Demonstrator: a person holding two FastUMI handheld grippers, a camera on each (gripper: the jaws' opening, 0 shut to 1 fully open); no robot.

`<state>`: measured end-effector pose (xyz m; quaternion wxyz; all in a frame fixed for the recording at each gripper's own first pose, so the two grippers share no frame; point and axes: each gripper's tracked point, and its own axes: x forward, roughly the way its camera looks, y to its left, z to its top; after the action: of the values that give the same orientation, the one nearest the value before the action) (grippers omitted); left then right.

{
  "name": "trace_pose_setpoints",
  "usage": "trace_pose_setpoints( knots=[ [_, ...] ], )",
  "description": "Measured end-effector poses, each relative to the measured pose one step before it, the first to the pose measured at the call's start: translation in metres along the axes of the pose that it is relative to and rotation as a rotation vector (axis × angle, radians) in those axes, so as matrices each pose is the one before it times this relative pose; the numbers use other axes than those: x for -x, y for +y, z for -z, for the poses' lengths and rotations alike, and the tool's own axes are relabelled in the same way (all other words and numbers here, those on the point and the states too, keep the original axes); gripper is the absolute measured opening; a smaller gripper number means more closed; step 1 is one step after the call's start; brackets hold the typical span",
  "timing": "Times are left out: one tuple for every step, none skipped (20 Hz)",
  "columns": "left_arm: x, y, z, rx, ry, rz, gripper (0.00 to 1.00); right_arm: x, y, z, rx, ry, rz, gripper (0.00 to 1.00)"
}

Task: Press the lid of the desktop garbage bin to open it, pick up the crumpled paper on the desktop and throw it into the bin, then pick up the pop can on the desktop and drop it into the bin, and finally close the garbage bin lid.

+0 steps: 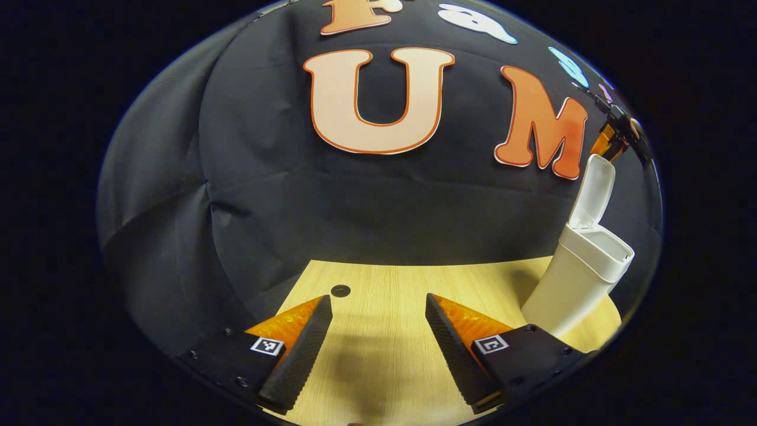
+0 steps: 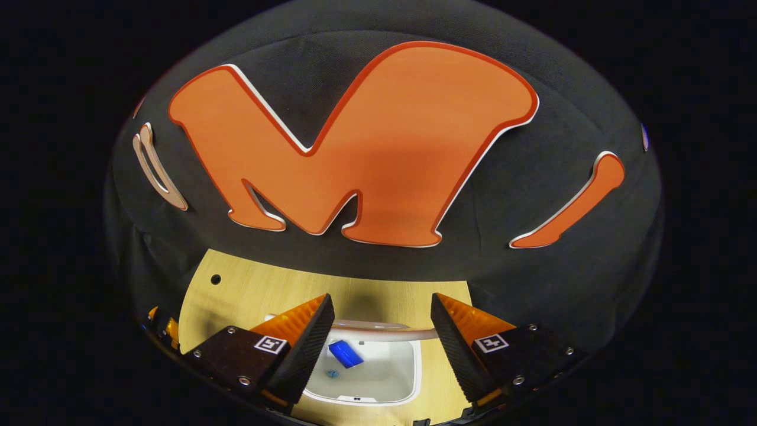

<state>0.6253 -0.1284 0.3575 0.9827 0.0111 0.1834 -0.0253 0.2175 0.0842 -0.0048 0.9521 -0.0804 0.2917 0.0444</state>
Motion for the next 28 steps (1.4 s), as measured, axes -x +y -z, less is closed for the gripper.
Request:
trace_pose_setpoints(
  knots=[
    [0.00012,-0.00021,0.00091,0.00224,0.00220,0.00044,1.00,0.00166,0.00182,0.00539,0.00396,0.00515,-0.00186,0.99],
    [0.00056,0.00038,0.00015,0.00245,0.00072,0.00034,1.00,0.00139,0.00302,0.00673,0.00468,0.00712,-0.00537,0.99],
    [0.00079,0.00013,0.00031,0.00173,-0.00053,0.00164,1.00,0.00204,0.00202,0.00714,0.00352,0.00822,-0.00665,0.99],
    [0.00110,0.00031,0.00023,0.00024,-0.00173,0.00093,1.00,0.00333,0.00148,0.00684,0.00219,0.00611,-0.00670,0.99],
    [0.00156,-0.00029,-0.00087,-0.00106,-0.00237,0.00220,1.00,0.00013,0.00233,0.00581,0.00164,0.00523,-0.00485,0.99],
    [0.00299,-0.00095,-0.00133,-0.00116,-0.00271,0.00188,1.00,0.00143,0.00160,0.00827,-0.00287,0.00358,-0.00425,1.00],
    [-0.00082,0.00055,0.00052,-0.00075,-0.00210,0.00263,1.00,0.00369,0.00211,0.00849,-0.00623,0.00687,-0.00678,1.00],
    [0.00044,-0.00019,-0.00024,-0.00127,-0.00020,0.00173,1.00,0.00187,0.00138,0.00840,-0.00923,0.00614,-0.00551,1.00],
    [0.00148,-0.00019,-0.00035,0.00011,-0.00125,0.00292,1.00,-0.00056,0.00026,0.00829,-0.00921,0.00623,-0.00461,0.99],
    [0.00115,-0.00028,-0.00083,0.00149,-0.00212,0.00266,1.00,0.00050,0.00001,0.00837,-0.00870,0.00437,-0.00235,0.99],
    [0.00186,0.00042,0.00020,0.00114,-0.00050,0.00273,1.00,-0.00119,0.00020,0.00806,-0.01275,0.00411,-0.00142,1.00],
    [0.00219,-0.00047,0.00027,0.00022,0.00016,0.00222,1.00,0.00053,0.00105,0.00945,-0.01351,0.00432,-0.00576,1.00],
    [0.00314,0.00027,0.00061,0.00018,-0.00041,0.00259,1.00,-0.00079,0.00111,0.00901,-0.00886,0.00441,-0.00590,1.00],
    [0.00330,0.00061,-0.00069,-0.00078,-0.00207,0.00117,1.00,-0.00023,-0.00088,0.01045,-0.00697,0.00276,-0.00107,1.00],
    [0.00189,0.00083,-0.00058,-0.00121,-0.00429,-0.00012,1.00,-0.00122,-0.00132,0.00886,-0.00859,0.00324,0.00344,1.00],
    [0.00197,0.00087,-0.00065,-0.00285,-0.00132,-0.00111,1.00,-0.00112,-0.00122,0.00971,-0.01012,0.00234,-0.00025,1.00],
    [0.00275,0.00078,0.00042,-0.00423,0.00032,-0.00176,1.00,-0.00016,-0.00083,0.00952,-0.00884,0.00703,0.00035,1.00],
    [0.00128,0.00114,-0.00011,-0.00339,-0.00031,-0.00265,1.00,-0.00176,-0.00077,0.00820,-0.00693,-0.00030,0.00238,1.00],
    [0.00289,0.00130,0.00035,-0.00149,-0.00195,-0.00218,1.00,-0.00327,0.00043,0.00736,-0.00606,-0.00018,0.00523,1.00],
    [0.00265,0.00022,-0.00015,-0.00096,-0.00154,0.00017,1.00,-0.00186,-0.00071,0.00818,-0.00516,0.00185,0.00538,1.00],
    [0.00149,0.00051,0.00031,-0.00077,-0.00112,0.00028,1.00,-0.00102,0.00065,0.00760,-0.00350,0.00521,0.00074,1.00],
    [0.00181,-0.00020,-0.00032,-0.00058,-0.00416,0.00138,1.00,-0.00192,0.00041,0.00801,-0.00375,0.00551,0.00053,1.00],
    [0.00251,-0.00039,-0.00242,0.00003,-0.00762,0.00107,1.00,-0.00294,0.00054,0.00804,-0.00510,0.00635,0.00134,1.00],
    [0.00161,-0.00081,-0.00016,-0.00045,-0.00425,-0.00039,1.00,-0.00376,-0.00019,0.00761,-0.00519,0.00910,0.00128,1.00],
    [0.00123,-0.00062,-0.00008,-0.00158,0.00008,0.00125,1.00,-0.00358,-0.00052,0.00770,-0.00450,0.00882,-0.00025,1.00],
    [0.00112,-0.00146,0.00122,-0.00140,0.00292,0.00681,1.00,-0.00427,-0.00029,0.00760,-0.00116,0.01117,0.00283,1.00],
    [0.00171,-0.00117,0.00065,-0.00125,0.00120,0.00362,1.00,-0.00393,-0.00021,0.00690,0.00045,0.01092,0.00376,1.00],
    [0.00035,-0.00029,-0.00090,-0.00229,-0.00173,0.00059,1.00,-0.00320,0.00019,0.00518,0.00361,0.00520,0.00408,1.00]
  ],
)
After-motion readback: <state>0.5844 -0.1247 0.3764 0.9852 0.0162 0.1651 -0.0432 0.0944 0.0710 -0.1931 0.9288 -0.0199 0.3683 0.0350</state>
